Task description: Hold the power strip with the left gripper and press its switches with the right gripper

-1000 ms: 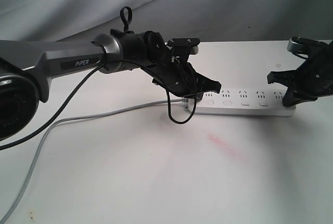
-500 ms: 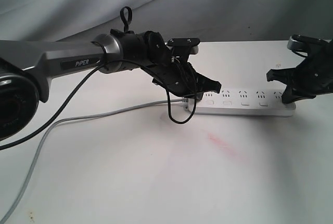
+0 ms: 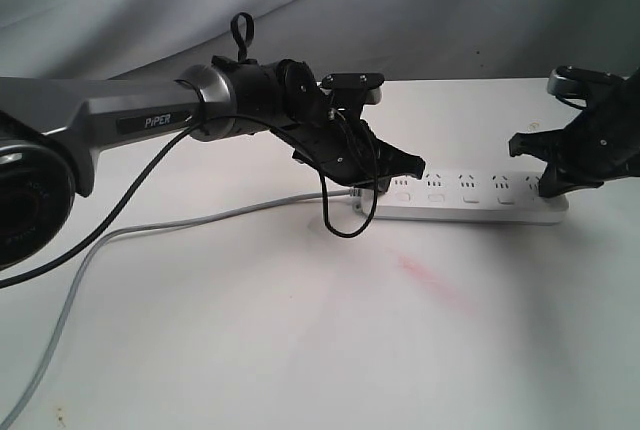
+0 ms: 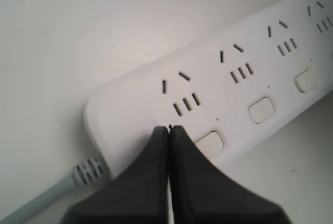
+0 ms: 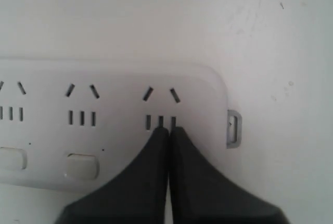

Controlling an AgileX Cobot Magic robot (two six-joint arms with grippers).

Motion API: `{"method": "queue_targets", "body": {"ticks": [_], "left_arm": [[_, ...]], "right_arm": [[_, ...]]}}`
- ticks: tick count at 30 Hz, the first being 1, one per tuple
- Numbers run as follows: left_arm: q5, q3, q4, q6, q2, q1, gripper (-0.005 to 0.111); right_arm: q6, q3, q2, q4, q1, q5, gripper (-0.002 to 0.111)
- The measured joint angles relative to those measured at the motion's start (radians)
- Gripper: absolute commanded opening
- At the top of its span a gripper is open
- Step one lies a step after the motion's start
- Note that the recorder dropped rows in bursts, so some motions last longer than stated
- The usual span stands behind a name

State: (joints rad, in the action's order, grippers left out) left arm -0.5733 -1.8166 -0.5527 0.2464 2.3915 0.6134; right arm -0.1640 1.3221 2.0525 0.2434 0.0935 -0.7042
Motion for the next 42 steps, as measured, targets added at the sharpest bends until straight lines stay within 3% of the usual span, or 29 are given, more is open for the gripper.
{"method": "queue_targets", "body": {"ticks": [9, 42], "left_arm": [[0.000, 0.000, 0.000, 0.000, 0.000, 0.000, 0.000], [0.004, 0.000, 0.000, 0.000, 0.000, 0.000, 0.000]], "right_arm": [[0.208, 0.007, 0.000, -0.272, 0.086, 0.009, 0.000], [0.227, -0.045, -0.089, -0.264, 0.092, -0.005, 0.000]]}}
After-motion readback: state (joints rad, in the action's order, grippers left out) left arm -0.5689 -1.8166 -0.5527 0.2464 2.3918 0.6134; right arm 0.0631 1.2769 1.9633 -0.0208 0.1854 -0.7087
